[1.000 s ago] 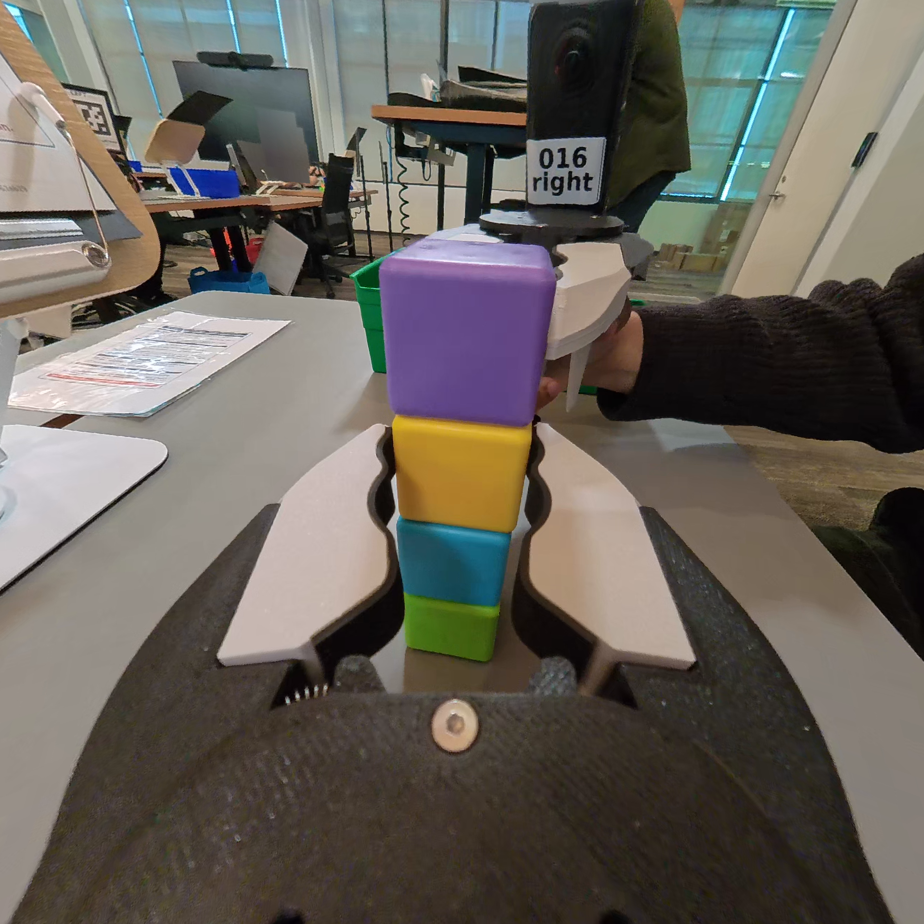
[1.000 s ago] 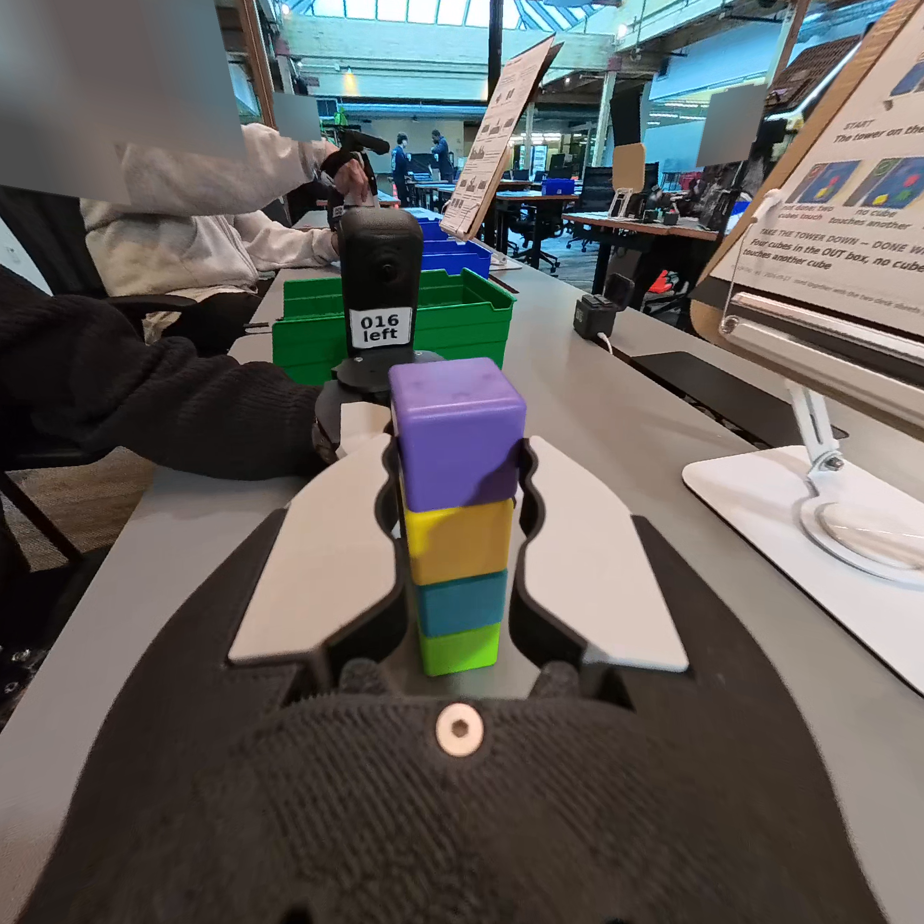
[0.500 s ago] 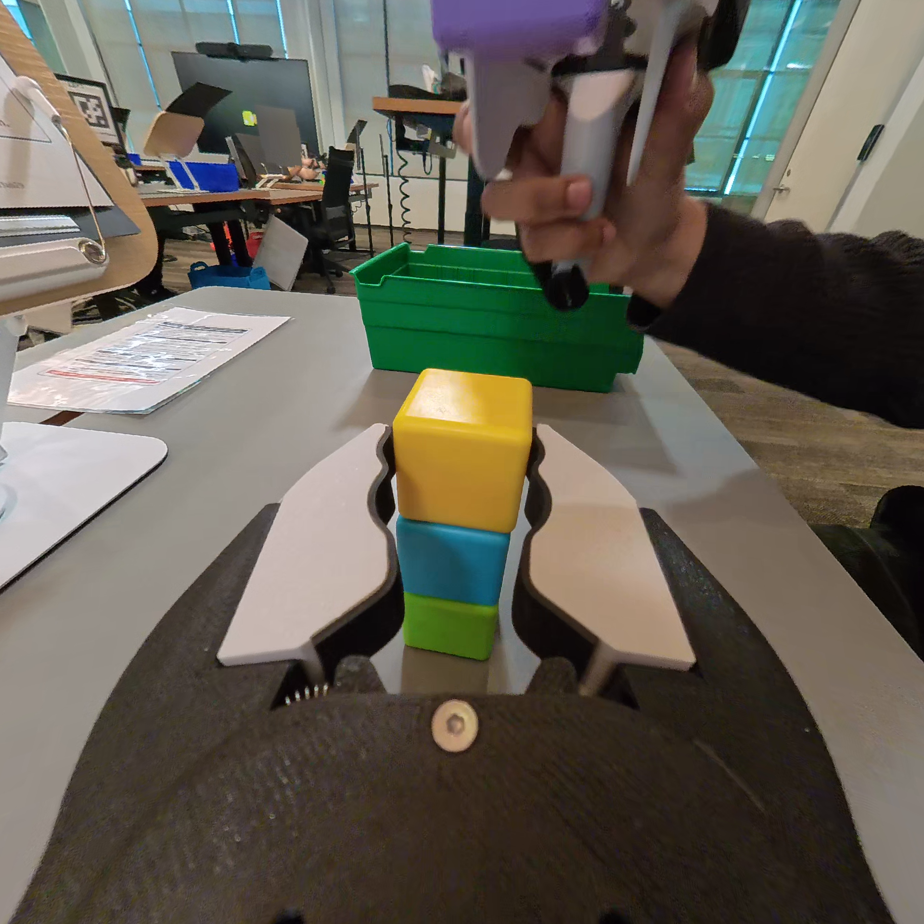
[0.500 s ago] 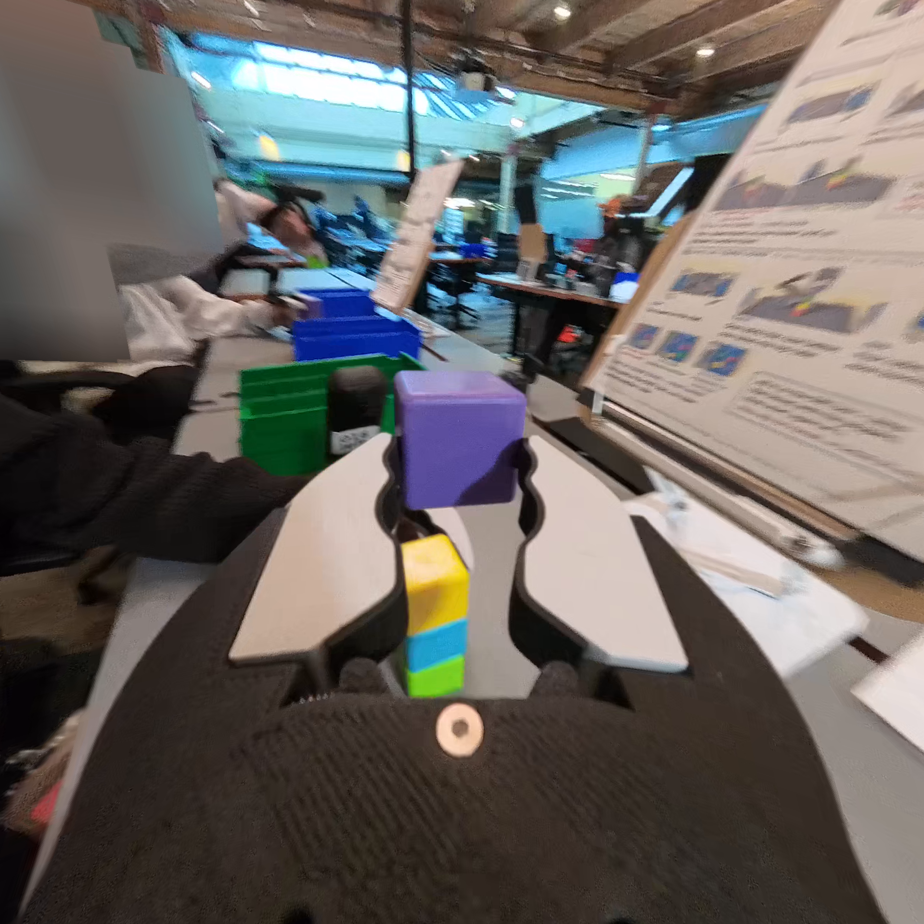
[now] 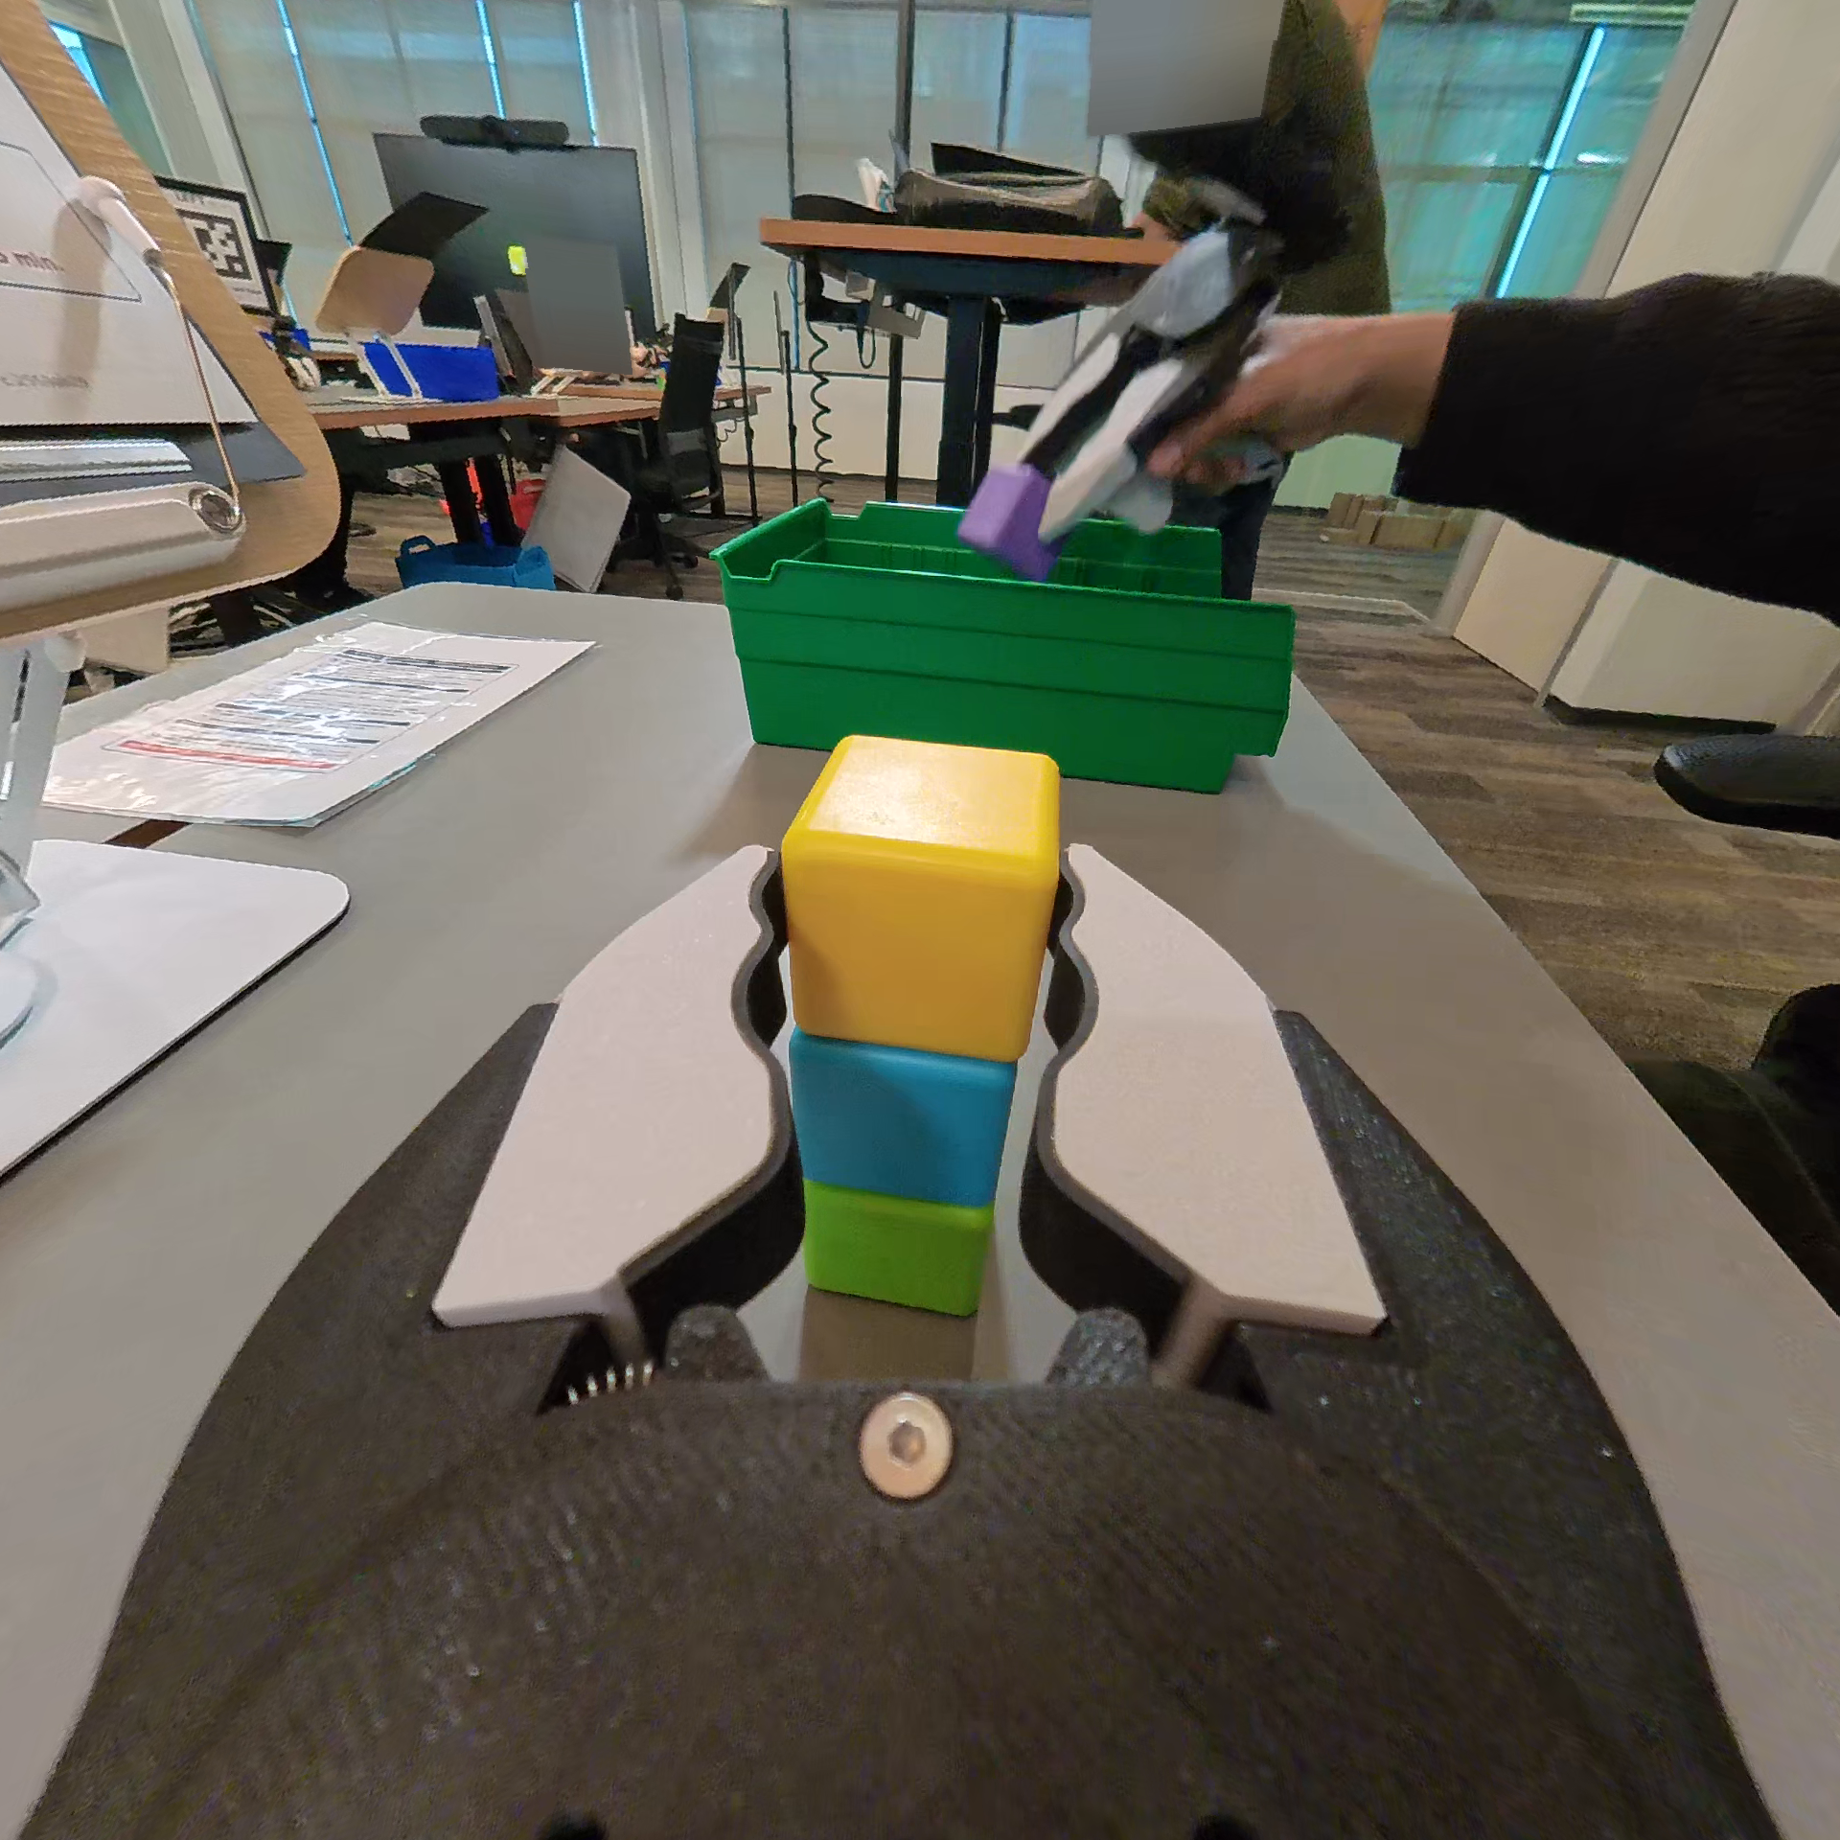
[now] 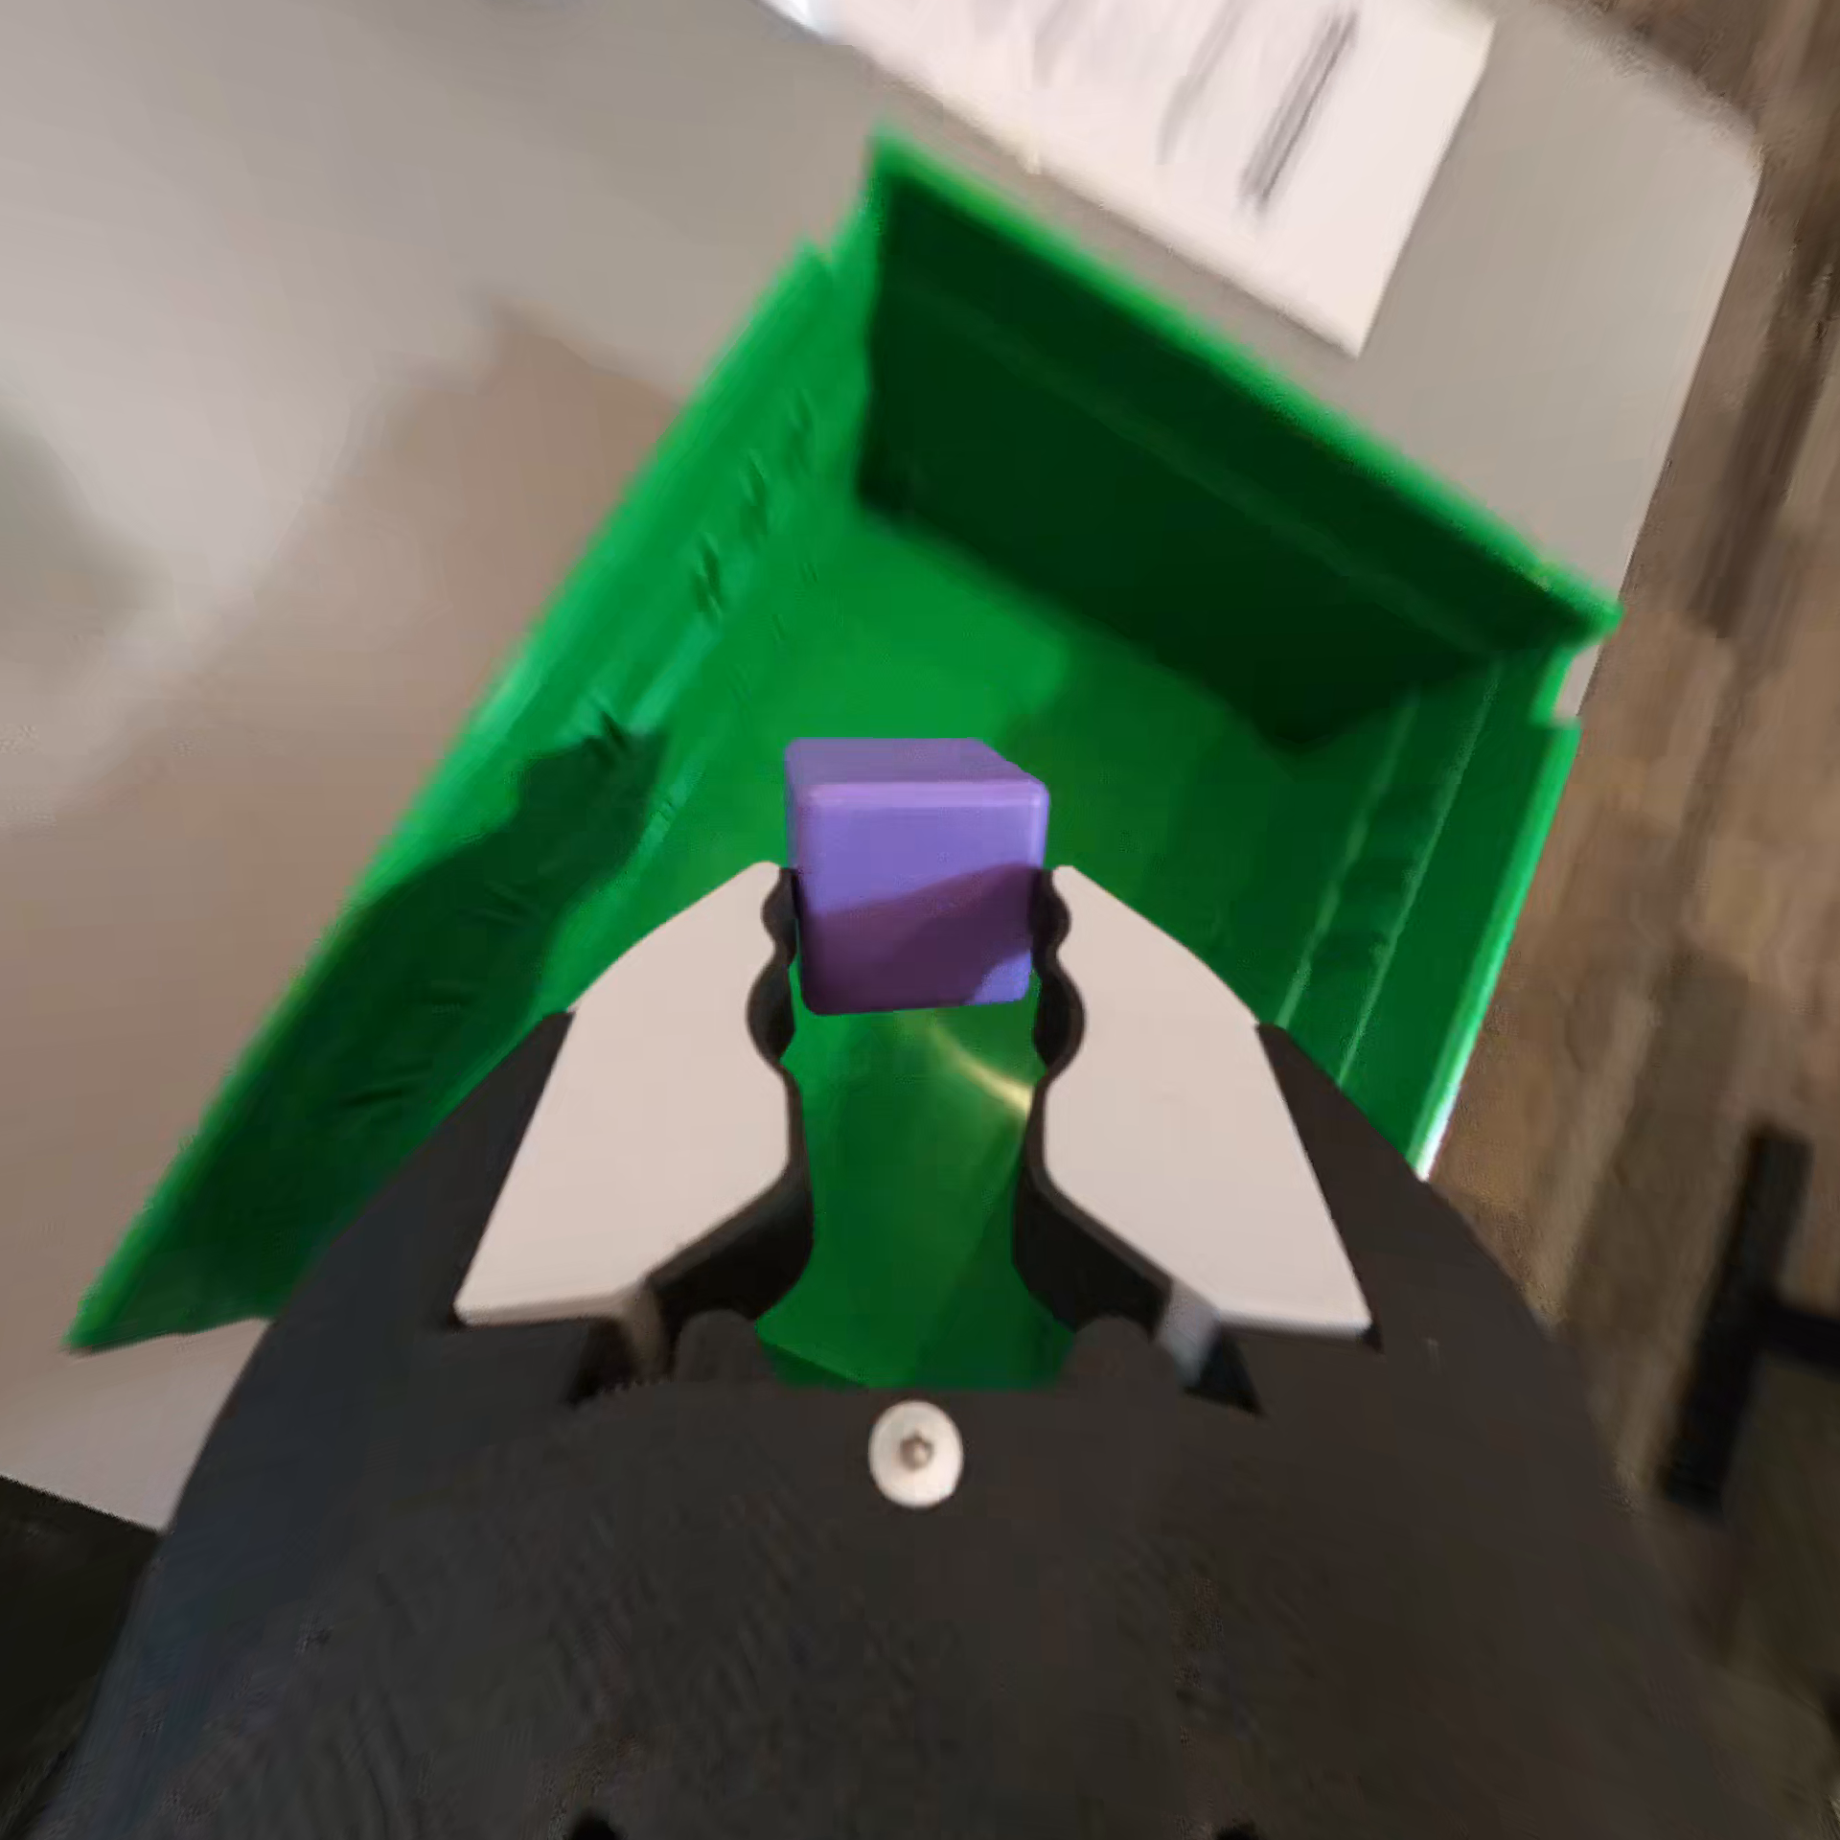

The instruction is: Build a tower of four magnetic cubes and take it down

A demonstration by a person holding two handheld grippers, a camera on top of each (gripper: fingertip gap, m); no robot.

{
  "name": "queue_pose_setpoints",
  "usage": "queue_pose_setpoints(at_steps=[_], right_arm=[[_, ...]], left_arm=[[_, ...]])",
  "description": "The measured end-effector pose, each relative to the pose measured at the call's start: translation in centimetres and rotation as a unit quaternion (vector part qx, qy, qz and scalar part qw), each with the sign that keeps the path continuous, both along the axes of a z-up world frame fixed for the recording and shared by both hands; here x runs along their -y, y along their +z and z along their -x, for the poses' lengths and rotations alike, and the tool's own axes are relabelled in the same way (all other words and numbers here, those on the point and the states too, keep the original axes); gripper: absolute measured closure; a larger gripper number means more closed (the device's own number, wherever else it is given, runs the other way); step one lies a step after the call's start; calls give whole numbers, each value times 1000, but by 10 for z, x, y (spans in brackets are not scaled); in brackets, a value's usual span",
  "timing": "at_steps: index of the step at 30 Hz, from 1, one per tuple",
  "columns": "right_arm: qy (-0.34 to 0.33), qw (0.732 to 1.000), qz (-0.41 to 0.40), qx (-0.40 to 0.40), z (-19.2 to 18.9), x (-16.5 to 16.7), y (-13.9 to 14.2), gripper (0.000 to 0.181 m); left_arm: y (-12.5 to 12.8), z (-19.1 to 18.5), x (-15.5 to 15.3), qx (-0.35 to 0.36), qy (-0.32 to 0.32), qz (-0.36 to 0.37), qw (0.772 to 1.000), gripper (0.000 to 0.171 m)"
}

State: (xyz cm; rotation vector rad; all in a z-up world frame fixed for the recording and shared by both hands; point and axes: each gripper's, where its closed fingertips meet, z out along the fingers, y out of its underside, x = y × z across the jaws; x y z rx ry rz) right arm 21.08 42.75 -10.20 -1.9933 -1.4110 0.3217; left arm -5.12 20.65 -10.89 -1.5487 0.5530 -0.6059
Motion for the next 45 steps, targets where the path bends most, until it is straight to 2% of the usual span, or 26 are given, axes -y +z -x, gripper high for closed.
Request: queue_pose_setpoints(at_steps=[2, 5, 12, 19, 23, 26, 30, 33, 35, 37, 39, 41, 42, 45], right_arm=[[-30, 997, 16, 64, -12, -5, -29, 134], [-51, 993, 23, 108, -12, -8, -50, 134], [-88, 983, 67, 146, -14, -14, -66, 134], [-87, 973, 88, 194, -24, -10, -85, 134], [-86, 974, 77, 196, -25, -9, -85, 134], [-86, 974, 58, 202, -25, -11, -82, 124], [-85, 978, 46, 185, -20, -10, -71, 115], [-88, 983, 27, 157, -11, -10, -53, 112], [-86, 989, -3, 124, 2, -9, -32, 104], [-76, 994, -52, 60, 26, -5, 0, 100], [-45, 995, -88, -22, 60, 13, 36, 99], [3, 992, -89, -90, 97, 44, 62, 96], [31, 990, -77, -113, 114, 62, 69, 96], [113, 980, -38, -162, 165, 119, 72, 100]], left_arm=[[0, 0, 0, 0, 0, -1, 1000, 119], [0, 0, 0, 1, 1, -1, 1000, 119], [0, -1, -1, -2, 2, -2, 1000, 119], [0, 0, 0, -1, 4, -6, 1000, 120], [0, -1, 0, -2, 4, -6, 1000, 119], [0, 0, 0, 1, 4, -5, 1000, 120], [0, 0, 0, 0, 5, -5, 1000, 119], [0, 0, -1, 1, 5, -5, 1000, 119], [0, 1, -1, 1, 5, -5, 1000, 119], [0, 0, -1, 4, 4, -3, 1000, 120], [1, -1, -1, 4, 6, -1, 1000, 120], [2, 0, -1, 0, 10, 3, 1000, 121], [3, 1, -2, 3, 17, 4, 1000, 120], [17, 7, 0, 42, 18, -10, 999, 104]])
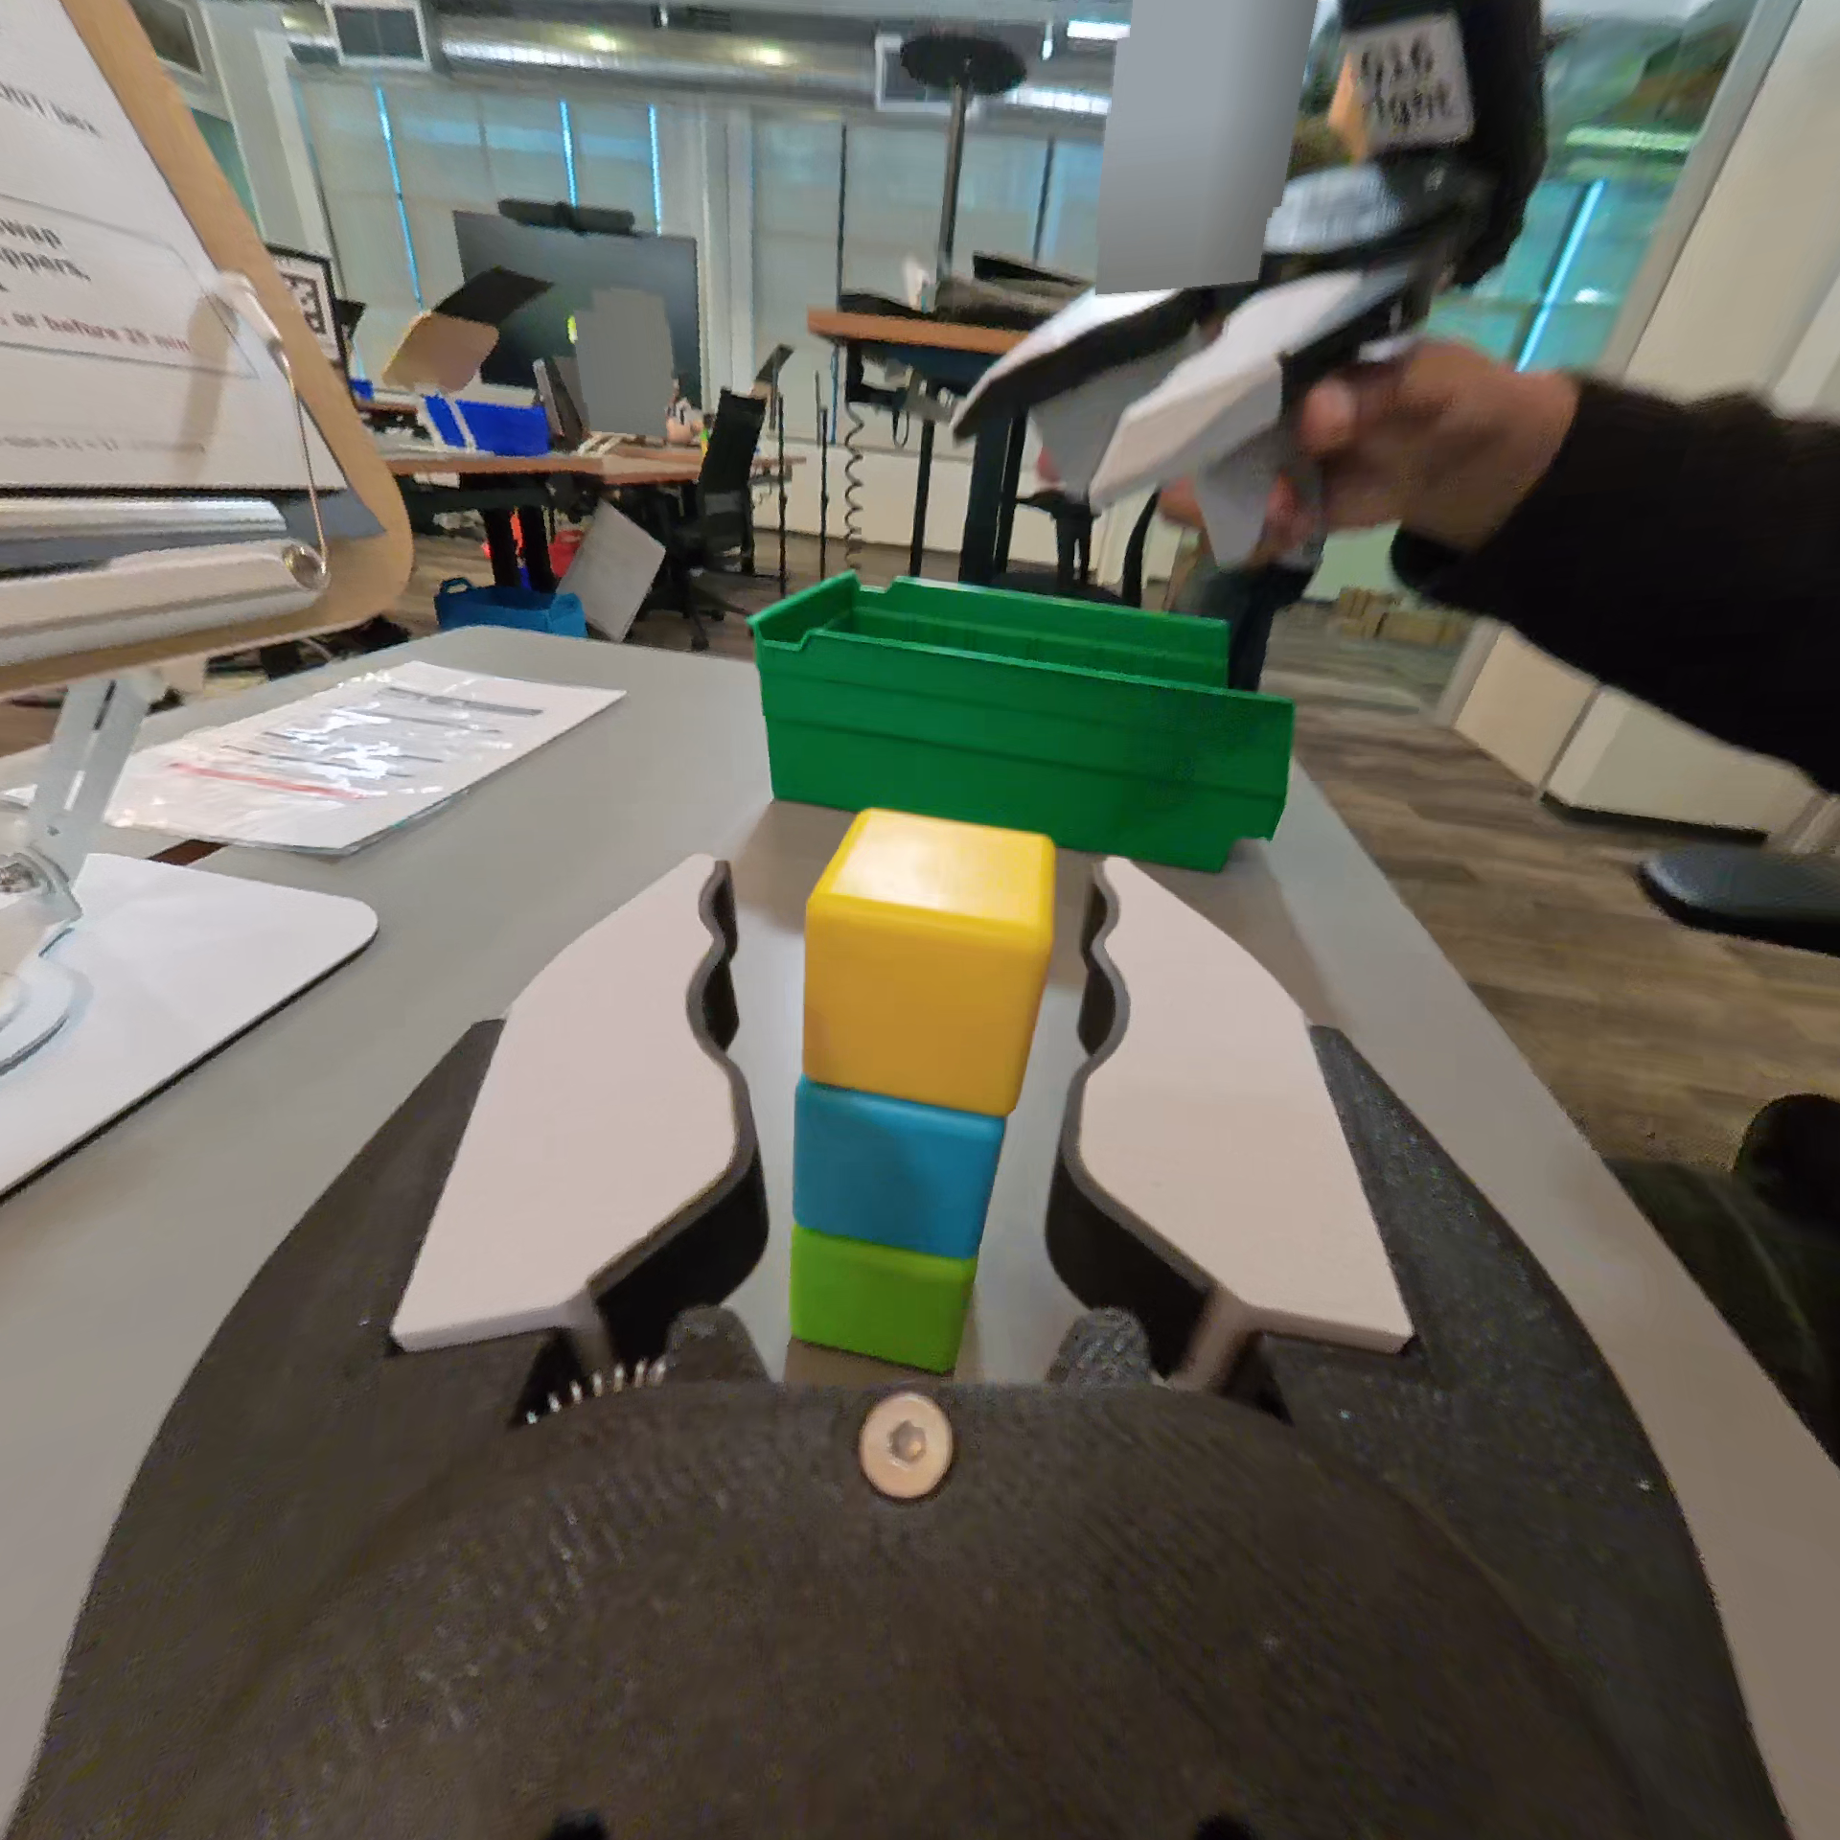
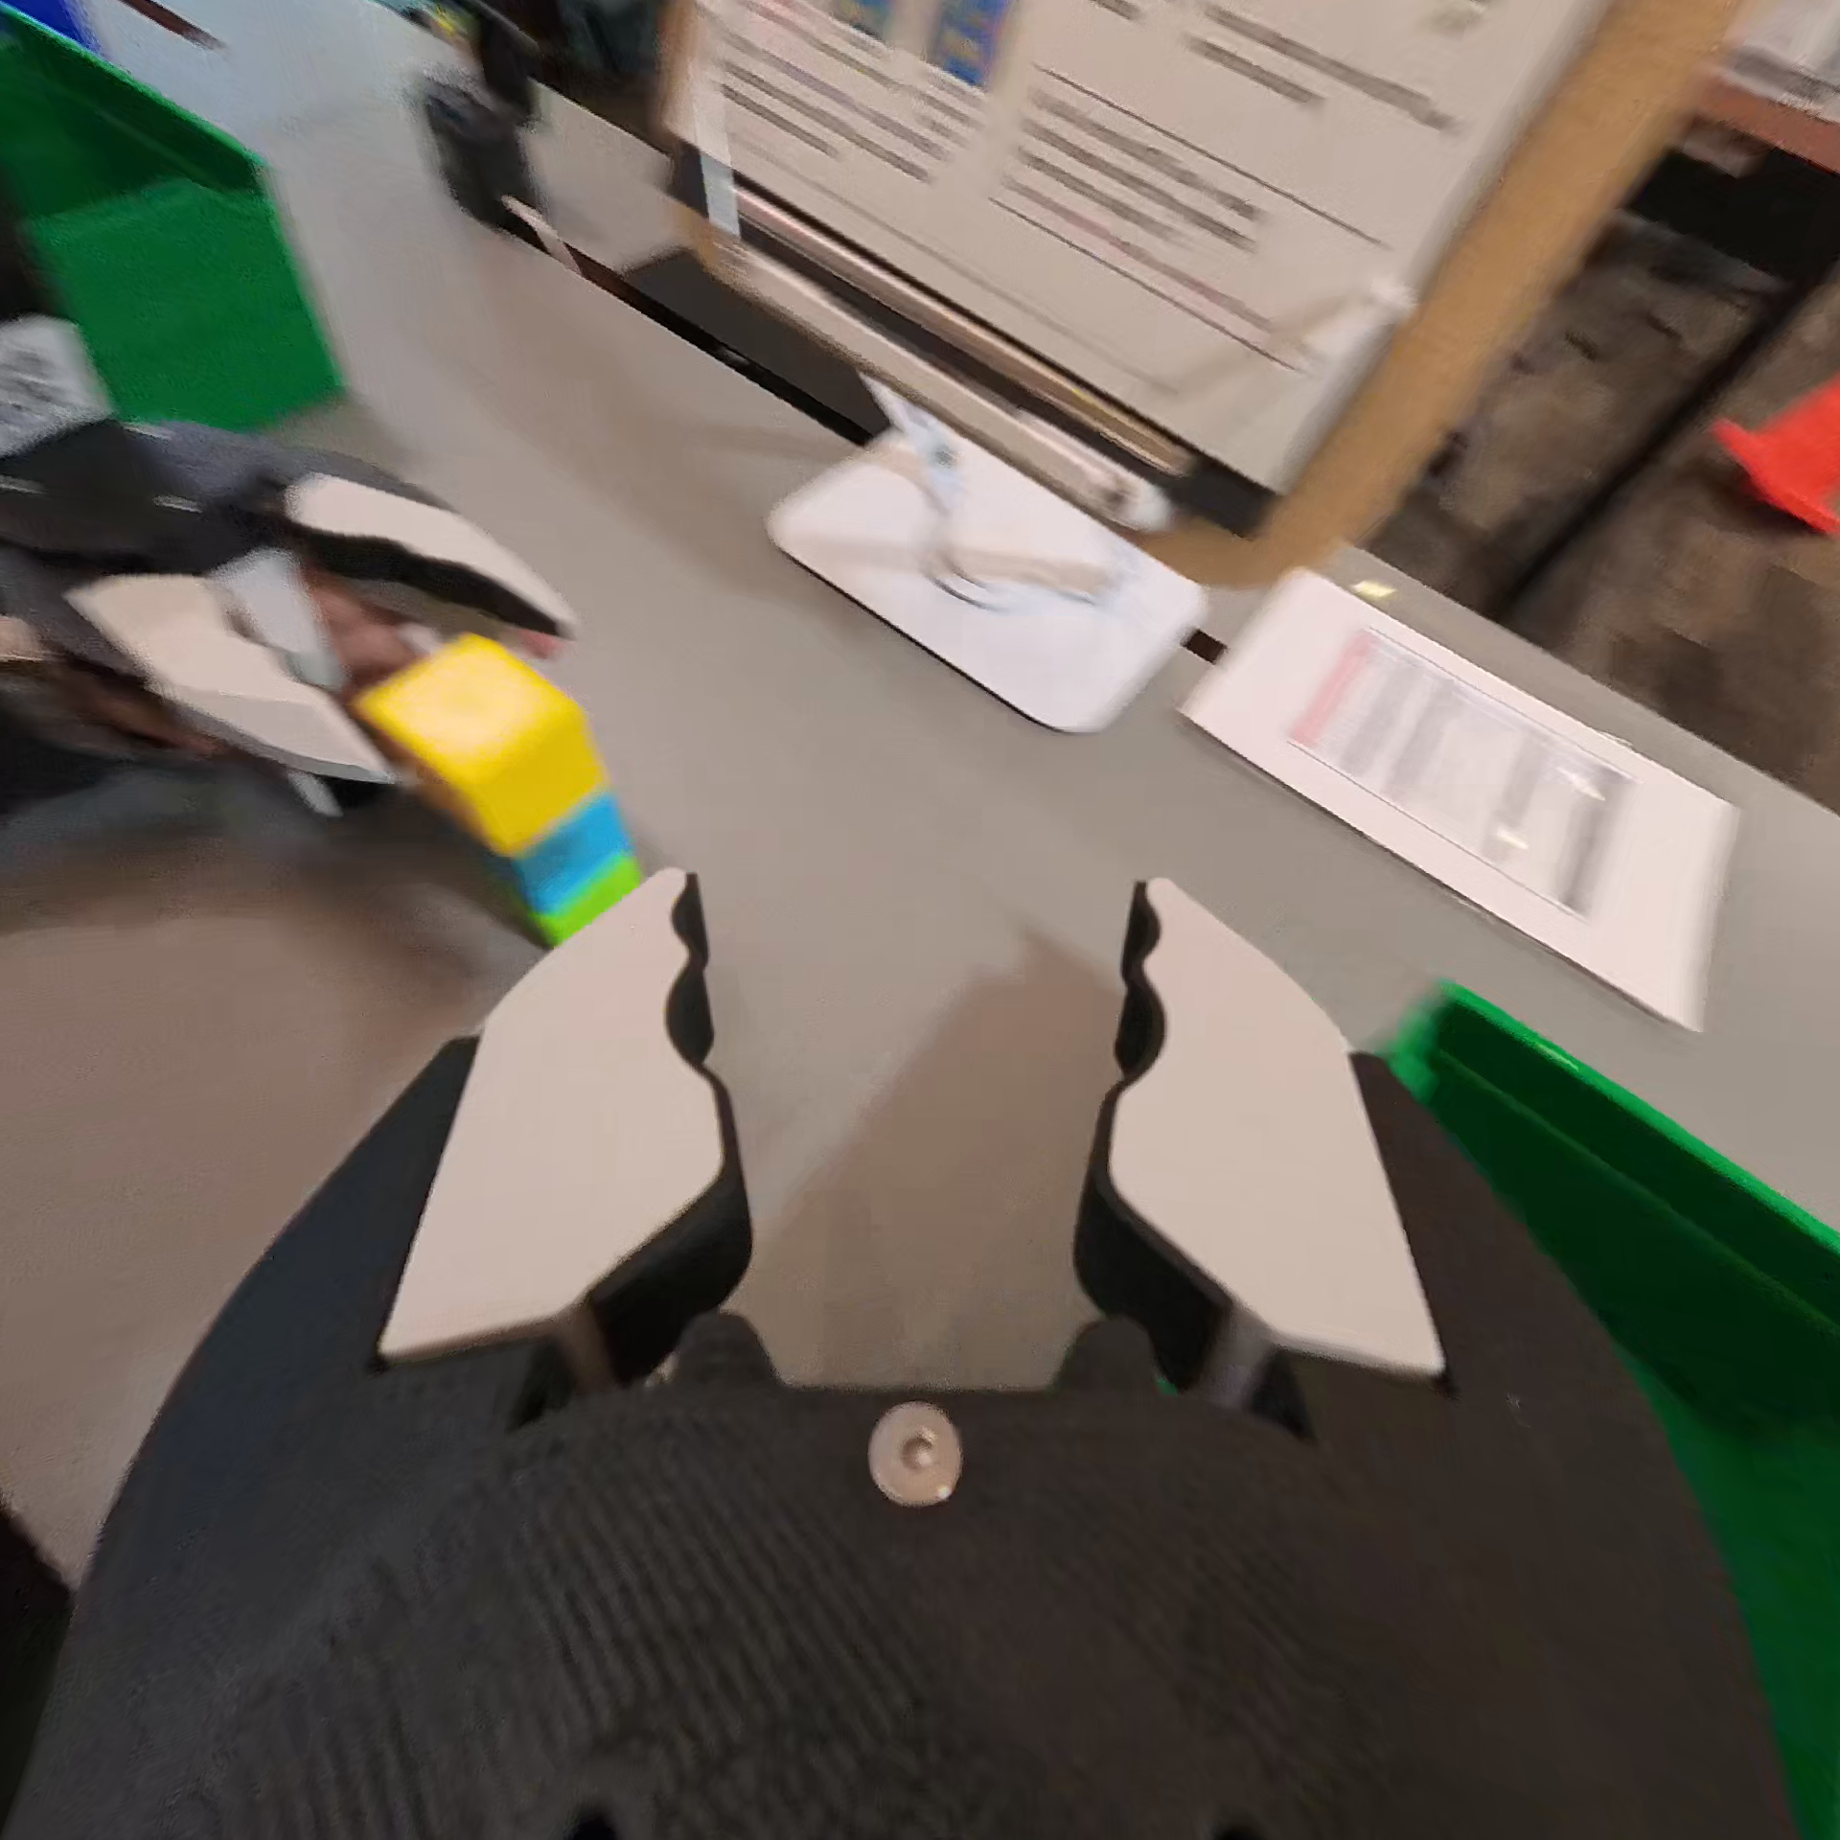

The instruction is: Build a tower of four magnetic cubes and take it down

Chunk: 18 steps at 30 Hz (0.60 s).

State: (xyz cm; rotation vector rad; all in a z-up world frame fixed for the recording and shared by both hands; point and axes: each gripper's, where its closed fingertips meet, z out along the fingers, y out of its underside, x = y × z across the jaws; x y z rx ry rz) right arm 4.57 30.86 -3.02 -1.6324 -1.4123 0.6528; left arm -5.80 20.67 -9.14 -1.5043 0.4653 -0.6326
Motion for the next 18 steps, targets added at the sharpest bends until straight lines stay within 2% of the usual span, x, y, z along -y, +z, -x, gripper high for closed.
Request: queue_pose_setpoints(at_steps=[3, 6, 11, 15, 18], right_arm=[[81, 995, 41, -46, 45, 54, -14, 103], [137, 988, 33, -61, 76, 87, -32, 104], [174, 980, 45, -88, 104, 102, -41, 105], [171, 974, 83, -119, 114, 98, -36, 110], [183, 974, 87, -98, 115, 98, -45, 108]], left_arm=[[10, 6, 6, 3, -9, -6, 1000, 93], [2, 15, 9, -35, -9, 18, 999, 84], [-41, 13, 13, -102, -31, 78, 991, 85], [-43, 15, 7, -99, -17, 92, 991, 88], [-49, 12, 5, -115, -16, 108, 987, 91]])
